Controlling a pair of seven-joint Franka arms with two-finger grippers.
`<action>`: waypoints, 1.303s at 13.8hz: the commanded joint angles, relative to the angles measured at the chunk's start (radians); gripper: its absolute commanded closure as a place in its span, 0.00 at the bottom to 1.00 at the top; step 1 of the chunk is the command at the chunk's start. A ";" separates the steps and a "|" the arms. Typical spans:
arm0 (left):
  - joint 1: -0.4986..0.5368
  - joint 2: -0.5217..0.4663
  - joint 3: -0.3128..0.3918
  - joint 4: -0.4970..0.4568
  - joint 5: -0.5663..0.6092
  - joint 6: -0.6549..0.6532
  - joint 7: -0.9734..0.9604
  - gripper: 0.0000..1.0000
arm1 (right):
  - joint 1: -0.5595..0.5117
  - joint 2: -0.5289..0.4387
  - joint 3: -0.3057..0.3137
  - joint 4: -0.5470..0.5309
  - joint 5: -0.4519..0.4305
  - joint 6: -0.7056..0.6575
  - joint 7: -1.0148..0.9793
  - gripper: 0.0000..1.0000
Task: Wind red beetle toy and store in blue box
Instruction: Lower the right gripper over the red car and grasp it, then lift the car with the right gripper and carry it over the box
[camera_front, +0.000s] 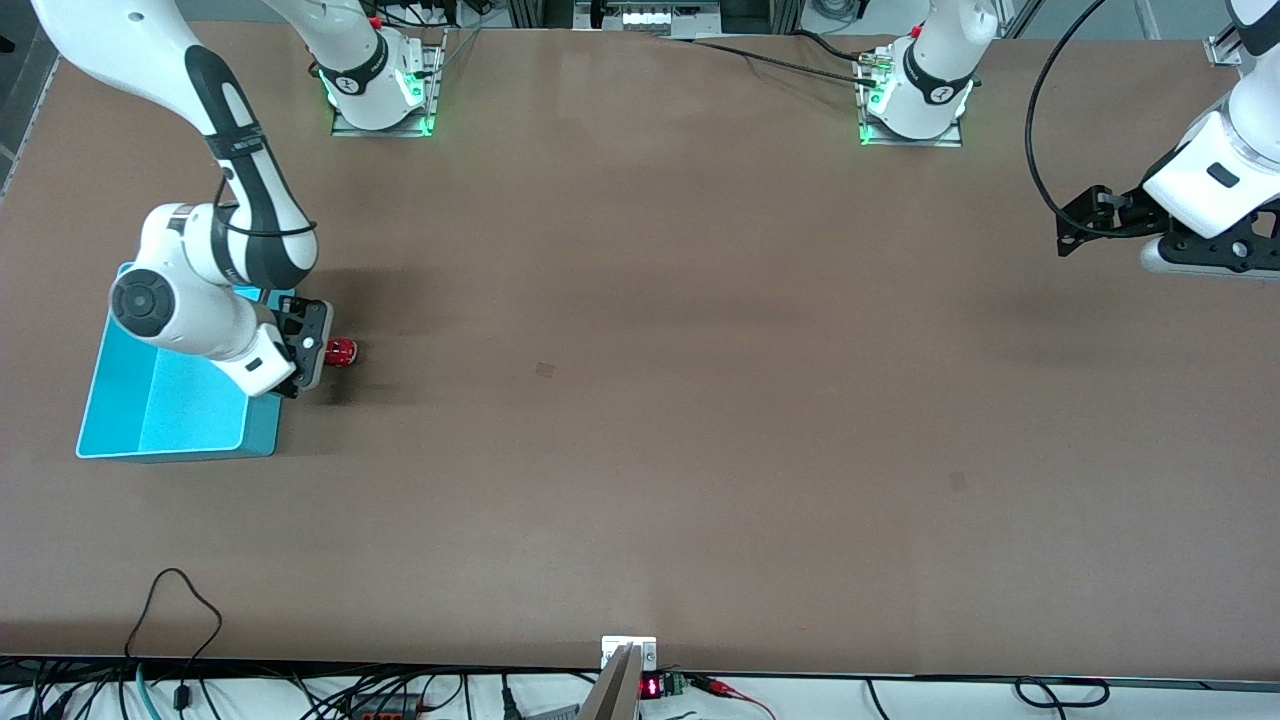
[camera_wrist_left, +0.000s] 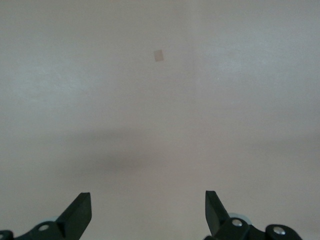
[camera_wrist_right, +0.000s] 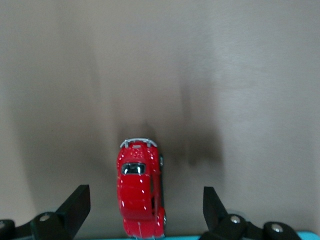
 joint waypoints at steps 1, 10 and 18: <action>0.007 -0.006 -0.004 0.013 0.011 -0.021 0.015 0.00 | -0.009 -0.023 0.005 -0.063 -0.006 0.044 -0.032 0.00; 0.009 -0.006 -0.004 0.015 0.010 -0.027 0.016 0.00 | -0.013 0.031 0.005 -0.098 -0.006 0.182 -0.067 0.00; 0.009 -0.006 -0.002 0.015 0.010 -0.037 0.018 0.00 | -0.015 0.031 0.002 -0.097 0.003 0.197 -0.093 0.69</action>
